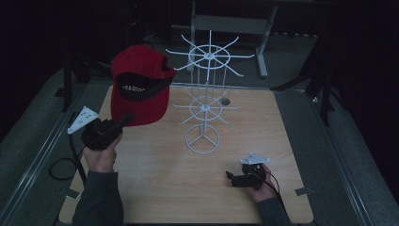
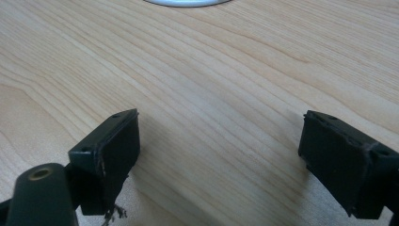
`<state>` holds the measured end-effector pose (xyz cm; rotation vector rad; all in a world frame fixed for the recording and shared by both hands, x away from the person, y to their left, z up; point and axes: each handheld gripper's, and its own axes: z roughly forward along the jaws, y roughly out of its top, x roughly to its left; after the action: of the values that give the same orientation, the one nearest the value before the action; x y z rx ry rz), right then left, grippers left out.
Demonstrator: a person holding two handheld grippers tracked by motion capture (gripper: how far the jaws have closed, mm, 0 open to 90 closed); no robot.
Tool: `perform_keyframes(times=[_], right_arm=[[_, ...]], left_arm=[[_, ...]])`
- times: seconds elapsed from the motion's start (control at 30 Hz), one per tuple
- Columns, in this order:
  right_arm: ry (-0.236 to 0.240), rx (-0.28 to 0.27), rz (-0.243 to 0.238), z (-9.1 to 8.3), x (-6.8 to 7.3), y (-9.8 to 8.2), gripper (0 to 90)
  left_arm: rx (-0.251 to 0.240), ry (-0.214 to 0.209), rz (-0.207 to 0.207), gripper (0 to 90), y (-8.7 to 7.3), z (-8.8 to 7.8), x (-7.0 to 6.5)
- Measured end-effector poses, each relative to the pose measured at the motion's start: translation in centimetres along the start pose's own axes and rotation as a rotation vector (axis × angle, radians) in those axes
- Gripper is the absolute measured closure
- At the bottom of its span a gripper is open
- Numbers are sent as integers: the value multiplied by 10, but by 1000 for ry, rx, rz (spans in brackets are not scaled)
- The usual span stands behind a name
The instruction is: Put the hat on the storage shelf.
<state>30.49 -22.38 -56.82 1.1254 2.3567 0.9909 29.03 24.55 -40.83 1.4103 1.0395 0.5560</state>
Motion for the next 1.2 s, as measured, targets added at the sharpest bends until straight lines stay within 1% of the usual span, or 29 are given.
perform_keyframes(times=[0.27, 0.57, 1.0, 1.2], right_arm=[[0, 0, 0, 0, 0, 0, 129], [0, 0, 0, 0, 0, 0, 129], [0, 0, 0, 0, 0, 0, 129], [0, 0, 0, 0, 0, 0, 129]], left_arm=[[-28, -7, -9, 859, 5, 0, -1], [-43, -7, -3, 859, 13, 0, -2], [-86, -12, -15, 858, 24, -2, -4], [-89, -13, -15, 859, 28, -2, -6]])
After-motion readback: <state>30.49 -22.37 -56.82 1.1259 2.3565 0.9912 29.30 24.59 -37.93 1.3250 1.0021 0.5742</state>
